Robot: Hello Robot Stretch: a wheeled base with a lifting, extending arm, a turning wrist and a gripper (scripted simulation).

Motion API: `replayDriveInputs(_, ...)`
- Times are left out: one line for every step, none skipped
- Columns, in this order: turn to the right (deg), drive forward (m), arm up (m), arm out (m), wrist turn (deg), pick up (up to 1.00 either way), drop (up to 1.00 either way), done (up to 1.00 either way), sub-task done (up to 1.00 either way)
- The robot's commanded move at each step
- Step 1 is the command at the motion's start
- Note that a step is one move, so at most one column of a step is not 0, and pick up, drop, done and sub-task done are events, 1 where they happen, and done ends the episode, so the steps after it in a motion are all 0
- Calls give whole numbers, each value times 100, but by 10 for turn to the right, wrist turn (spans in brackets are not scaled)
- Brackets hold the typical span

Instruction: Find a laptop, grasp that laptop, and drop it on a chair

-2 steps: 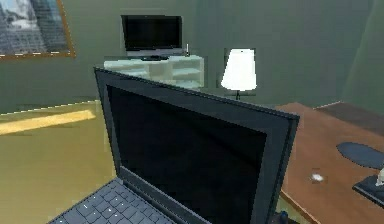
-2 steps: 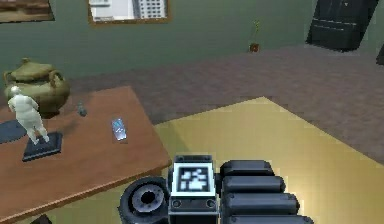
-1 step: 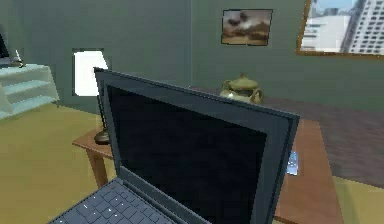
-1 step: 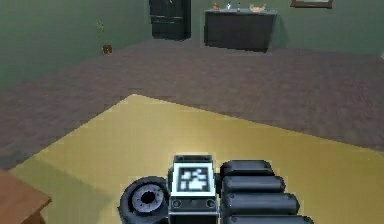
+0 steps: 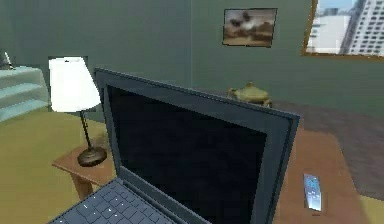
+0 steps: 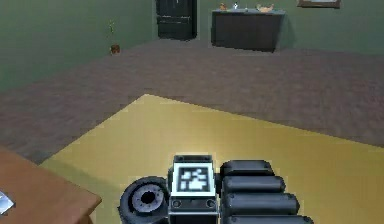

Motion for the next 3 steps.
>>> replayDriveInputs(-450, 0, 0, 0, 0, 0, 0, 0, 0)
replayDriveInputs(-270, 0, 0, 0, 0, 0, 0, 0, 0)
replayDriveInputs(0, 0, 0, 26, 0, 0, 0, 0, 0)
